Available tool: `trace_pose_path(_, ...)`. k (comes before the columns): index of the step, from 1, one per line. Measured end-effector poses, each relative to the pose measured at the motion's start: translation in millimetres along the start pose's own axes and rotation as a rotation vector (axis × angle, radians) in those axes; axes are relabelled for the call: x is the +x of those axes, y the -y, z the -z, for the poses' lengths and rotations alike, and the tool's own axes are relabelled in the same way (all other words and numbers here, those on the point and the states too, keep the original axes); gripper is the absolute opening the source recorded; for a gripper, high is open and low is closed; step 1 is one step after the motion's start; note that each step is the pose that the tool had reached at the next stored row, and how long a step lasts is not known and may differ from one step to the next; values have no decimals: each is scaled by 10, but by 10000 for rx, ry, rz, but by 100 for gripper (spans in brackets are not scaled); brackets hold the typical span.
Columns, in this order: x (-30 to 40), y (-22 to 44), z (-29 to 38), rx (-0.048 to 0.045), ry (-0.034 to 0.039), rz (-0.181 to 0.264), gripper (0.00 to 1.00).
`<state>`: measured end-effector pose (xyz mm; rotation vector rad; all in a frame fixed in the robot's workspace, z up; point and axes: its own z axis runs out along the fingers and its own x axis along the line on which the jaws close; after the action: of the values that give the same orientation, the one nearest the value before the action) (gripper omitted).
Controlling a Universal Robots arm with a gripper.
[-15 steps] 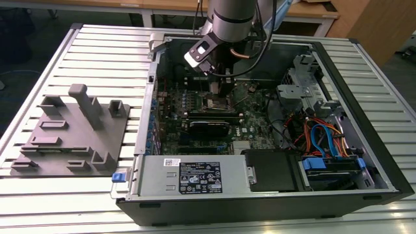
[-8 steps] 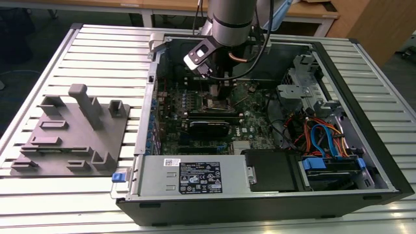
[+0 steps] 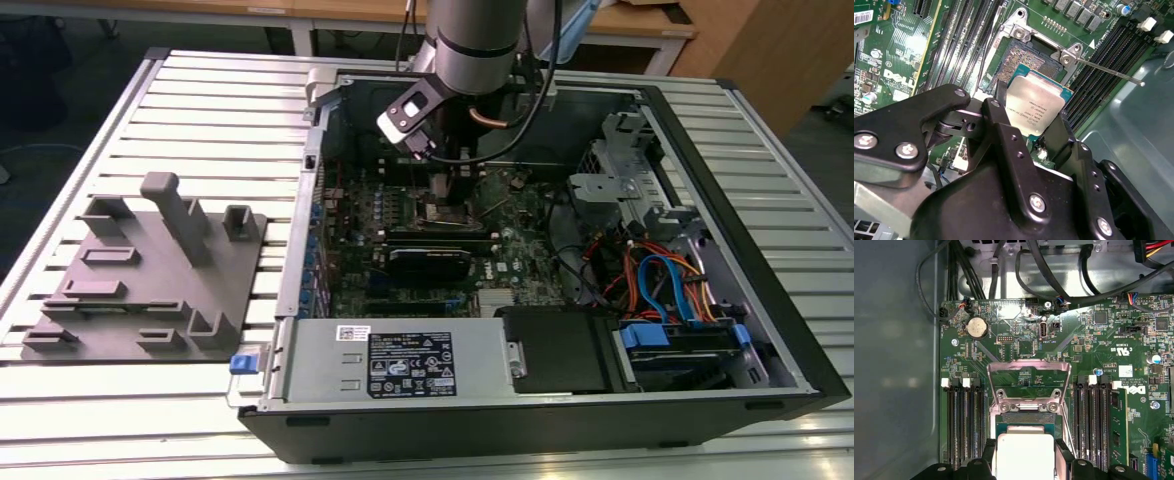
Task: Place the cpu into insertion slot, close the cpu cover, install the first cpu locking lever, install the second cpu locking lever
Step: 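Place the cpu into insertion slot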
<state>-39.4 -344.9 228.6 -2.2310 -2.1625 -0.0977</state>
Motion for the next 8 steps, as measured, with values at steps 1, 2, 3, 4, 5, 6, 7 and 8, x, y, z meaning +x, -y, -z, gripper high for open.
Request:
trace_pose_path(1,0,0,0,1,0,0,54)
trace_pose_path(2,0,0,0,0,3,0,54)
trace_pose_path(3,1,0,-3,-8,9,0,54)
trace_pose_path(4,1,0,-5,-19,33,0,54)
trace_pose_path(5,1,1,-13,-26,72,2,54)
trace_pose_path(6,2,1,-27,-33,103,4,54)
trace_pose_path(7,4,1,-42,-37,130,5,54)
trace_pose_path(8,4,1,-61,-37,140,6,54)
